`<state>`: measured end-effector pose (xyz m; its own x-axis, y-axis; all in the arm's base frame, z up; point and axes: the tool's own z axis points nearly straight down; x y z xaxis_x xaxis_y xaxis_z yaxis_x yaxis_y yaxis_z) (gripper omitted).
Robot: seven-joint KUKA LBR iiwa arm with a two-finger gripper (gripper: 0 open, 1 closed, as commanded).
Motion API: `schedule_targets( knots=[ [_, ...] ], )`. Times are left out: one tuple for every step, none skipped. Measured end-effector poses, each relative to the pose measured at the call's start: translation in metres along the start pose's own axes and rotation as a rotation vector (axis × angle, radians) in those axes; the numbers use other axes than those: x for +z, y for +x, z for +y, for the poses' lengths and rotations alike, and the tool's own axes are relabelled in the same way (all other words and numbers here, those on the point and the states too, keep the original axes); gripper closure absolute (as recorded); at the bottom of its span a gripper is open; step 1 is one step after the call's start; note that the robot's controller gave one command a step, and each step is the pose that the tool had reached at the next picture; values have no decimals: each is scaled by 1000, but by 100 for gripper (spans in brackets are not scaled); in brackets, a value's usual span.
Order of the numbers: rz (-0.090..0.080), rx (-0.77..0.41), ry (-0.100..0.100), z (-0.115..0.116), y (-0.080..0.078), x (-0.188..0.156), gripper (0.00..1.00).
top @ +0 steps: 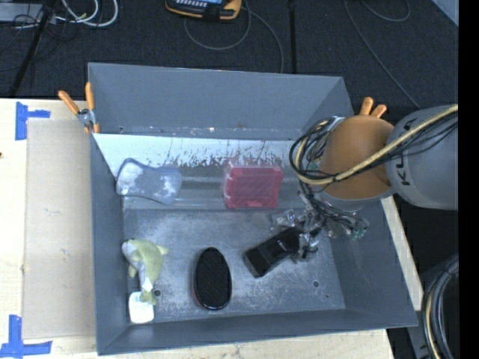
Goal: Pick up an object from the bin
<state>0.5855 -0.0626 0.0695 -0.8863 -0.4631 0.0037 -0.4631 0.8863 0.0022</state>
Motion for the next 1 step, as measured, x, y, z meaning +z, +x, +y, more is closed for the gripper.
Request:
schedule_targets(
  knots=[
    [2, 13, -2, -14, -8, -132, 100]
  ],
)
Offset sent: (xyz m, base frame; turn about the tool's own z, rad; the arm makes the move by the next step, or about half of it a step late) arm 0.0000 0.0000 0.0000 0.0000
